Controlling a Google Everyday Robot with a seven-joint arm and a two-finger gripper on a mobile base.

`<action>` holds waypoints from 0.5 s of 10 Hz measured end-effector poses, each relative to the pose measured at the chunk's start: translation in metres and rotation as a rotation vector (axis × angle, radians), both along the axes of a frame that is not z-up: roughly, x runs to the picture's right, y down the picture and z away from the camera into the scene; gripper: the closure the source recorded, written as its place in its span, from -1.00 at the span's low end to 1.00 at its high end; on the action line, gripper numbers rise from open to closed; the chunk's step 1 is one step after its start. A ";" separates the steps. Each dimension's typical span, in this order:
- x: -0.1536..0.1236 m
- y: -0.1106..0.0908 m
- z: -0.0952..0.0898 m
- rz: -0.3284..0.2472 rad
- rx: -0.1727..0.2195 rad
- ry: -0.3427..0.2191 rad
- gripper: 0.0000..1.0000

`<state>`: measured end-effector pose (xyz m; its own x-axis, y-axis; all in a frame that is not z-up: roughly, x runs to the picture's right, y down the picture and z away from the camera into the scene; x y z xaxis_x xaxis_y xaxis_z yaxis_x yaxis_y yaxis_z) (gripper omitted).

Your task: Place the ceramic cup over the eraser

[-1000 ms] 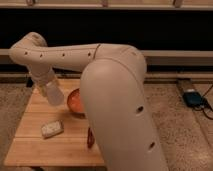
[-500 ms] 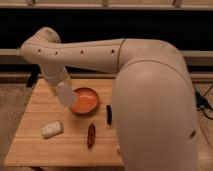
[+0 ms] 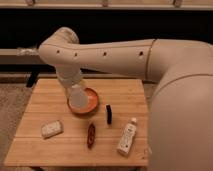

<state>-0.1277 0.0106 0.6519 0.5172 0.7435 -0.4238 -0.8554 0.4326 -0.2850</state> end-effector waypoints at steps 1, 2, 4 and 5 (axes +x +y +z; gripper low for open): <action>0.016 0.003 -0.002 0.024 -0.001 0.015 1.00; 0.034 0.005 -0.002 0.051 -0.004 0.032 1.00; 0.063 0.007 0.000 0.098 -0.015 0.066 1.00; 0.073 0.007 0.004 0.116 -0.024 0.080 1.00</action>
